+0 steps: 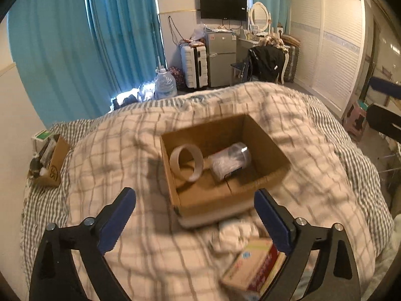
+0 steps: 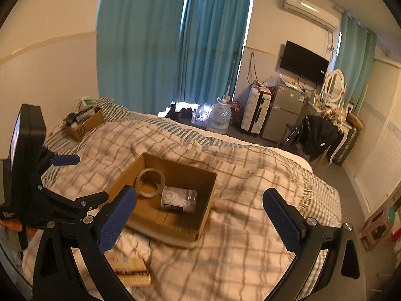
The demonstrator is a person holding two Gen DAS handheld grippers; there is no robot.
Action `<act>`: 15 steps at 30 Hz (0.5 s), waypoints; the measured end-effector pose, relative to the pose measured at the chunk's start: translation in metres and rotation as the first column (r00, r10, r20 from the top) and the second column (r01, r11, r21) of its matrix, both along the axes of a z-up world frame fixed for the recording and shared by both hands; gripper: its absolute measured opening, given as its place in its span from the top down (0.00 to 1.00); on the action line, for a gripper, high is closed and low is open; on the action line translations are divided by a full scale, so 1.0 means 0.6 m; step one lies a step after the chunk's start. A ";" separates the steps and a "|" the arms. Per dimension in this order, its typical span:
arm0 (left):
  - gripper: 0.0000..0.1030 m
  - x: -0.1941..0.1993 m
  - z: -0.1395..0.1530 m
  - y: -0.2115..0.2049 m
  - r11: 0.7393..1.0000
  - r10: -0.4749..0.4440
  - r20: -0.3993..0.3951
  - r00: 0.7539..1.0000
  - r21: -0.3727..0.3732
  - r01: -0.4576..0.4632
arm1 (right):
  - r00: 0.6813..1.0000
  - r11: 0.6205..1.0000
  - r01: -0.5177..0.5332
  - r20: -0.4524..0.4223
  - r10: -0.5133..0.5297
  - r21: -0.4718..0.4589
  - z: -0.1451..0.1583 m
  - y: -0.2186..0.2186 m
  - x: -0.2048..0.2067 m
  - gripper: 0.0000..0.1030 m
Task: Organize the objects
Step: 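Grasp the white plush toy with the left tool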
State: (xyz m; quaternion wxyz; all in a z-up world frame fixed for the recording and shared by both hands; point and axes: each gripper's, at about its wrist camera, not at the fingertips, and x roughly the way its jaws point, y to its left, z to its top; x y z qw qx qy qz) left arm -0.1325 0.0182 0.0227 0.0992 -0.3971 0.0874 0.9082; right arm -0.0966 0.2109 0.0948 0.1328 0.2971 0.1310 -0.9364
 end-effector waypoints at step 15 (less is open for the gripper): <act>0.02 0.182 -0.138 0.015 0.993 0.116 0.069 0.991 -0.029 -0.114 | 0.985 0.994 -0.069 0.165 0.055 0.080 -0.166 -0.003 0.150 0.02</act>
